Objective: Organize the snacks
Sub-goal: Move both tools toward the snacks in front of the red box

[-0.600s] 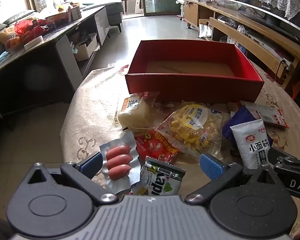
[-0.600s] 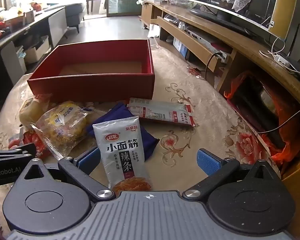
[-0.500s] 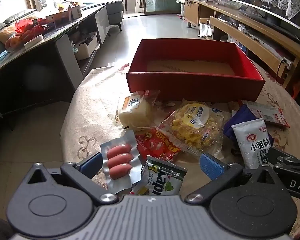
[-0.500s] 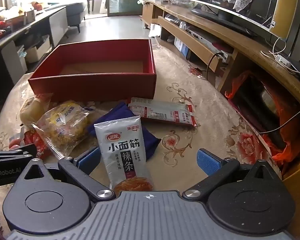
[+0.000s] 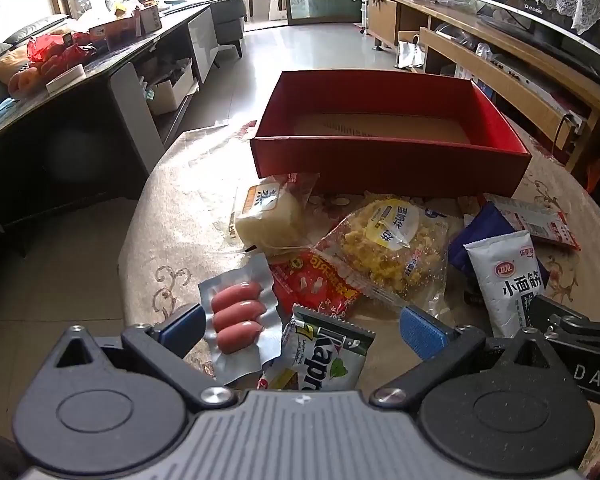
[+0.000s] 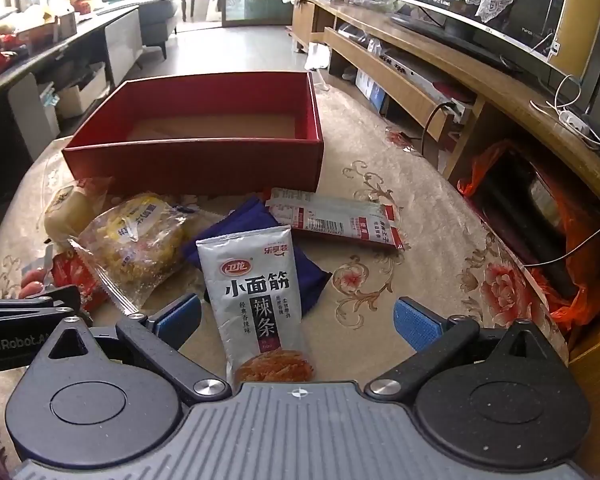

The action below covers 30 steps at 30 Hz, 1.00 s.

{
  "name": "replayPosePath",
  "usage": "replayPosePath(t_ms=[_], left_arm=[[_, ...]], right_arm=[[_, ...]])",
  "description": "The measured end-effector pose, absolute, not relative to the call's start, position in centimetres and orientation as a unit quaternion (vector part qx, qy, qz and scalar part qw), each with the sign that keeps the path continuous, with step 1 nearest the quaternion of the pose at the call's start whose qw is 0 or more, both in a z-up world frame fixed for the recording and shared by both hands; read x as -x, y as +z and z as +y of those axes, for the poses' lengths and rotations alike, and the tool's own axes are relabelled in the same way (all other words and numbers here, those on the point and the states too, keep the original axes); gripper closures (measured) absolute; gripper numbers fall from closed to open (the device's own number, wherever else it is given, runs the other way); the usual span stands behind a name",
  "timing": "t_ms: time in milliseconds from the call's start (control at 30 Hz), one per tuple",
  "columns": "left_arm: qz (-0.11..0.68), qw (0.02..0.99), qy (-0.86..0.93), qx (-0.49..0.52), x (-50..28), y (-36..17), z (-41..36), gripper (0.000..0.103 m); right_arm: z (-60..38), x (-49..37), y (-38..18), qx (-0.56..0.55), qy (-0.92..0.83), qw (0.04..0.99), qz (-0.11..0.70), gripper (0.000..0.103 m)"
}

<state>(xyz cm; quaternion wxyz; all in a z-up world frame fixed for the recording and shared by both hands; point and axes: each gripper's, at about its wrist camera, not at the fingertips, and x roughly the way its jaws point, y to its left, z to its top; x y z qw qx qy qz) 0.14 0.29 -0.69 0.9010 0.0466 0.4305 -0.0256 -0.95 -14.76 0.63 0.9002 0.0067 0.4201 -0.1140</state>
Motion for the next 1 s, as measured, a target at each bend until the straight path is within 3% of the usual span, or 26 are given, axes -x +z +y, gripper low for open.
replayPosePath(t_ms=[1000], left_arm=[[0.439, 0.897, -0.026, -0.053, 0.0, -1.16, 0.27, 0.002]], right_arm=[[-14.74, 0.81, 0.12, -0.008, -0.106, 0.895, 0.434, 0.0]])
